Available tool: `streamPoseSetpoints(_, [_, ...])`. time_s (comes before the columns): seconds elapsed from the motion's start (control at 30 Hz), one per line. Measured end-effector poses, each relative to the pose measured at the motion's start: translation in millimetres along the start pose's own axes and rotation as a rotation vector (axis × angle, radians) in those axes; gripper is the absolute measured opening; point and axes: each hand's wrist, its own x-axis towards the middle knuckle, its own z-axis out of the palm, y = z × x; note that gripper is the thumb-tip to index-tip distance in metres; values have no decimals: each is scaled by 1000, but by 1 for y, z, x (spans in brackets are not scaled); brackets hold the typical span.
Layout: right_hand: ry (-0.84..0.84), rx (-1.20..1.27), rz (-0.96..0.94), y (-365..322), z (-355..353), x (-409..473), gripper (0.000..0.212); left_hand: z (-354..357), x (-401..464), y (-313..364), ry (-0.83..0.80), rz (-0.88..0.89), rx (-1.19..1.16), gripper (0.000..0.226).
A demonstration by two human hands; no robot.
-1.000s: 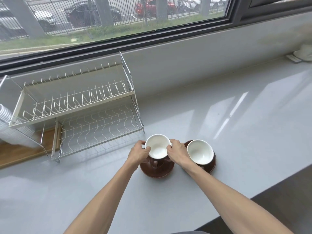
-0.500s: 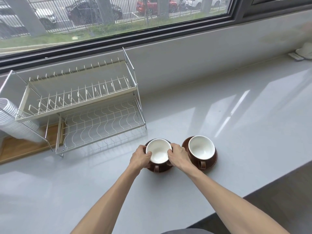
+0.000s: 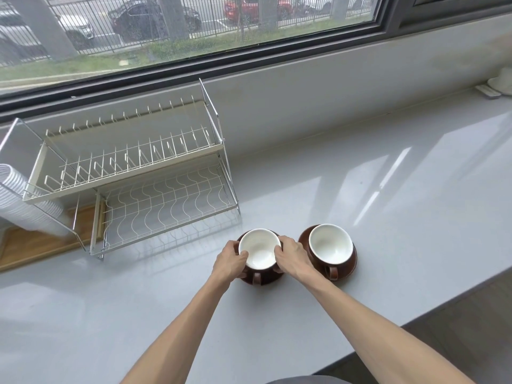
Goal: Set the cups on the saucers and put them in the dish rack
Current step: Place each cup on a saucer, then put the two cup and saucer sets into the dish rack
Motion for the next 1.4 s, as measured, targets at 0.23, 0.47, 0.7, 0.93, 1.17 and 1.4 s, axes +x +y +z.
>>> streamPoseSetpoints(0.23, [-5, -121, -40, -2, -7, 8, 35, -4, -1, -6, 2, 12, -75, 43])
streamPoseSetpoints(0.47, [17, -247, -112, -12, -23, 21, 50, -3, -2, -17, 136, 14, -183, 25])
streamPoseSetpoints(0.7, [-182, -218, -71, -9, -21, 32, 53, 5, -10, -24, 44, -107, -378, 36])
streamPoseSetpoints(0.93, [-153, -269, -126, -8, -19, 32, 48, 7, -9, -31, 52, -92, -486, 21])
streamPoseSetpoints(1.17, [-164, -234, -135, -20, -12, 25, 49, -6, -15, -37, 98, -101, -493, 33])
streamPoseSetpoints(1.4, [-192, -178, -164, -56, -7, 18, 45, -36, -22, -36, 171, -70, -494, 32])
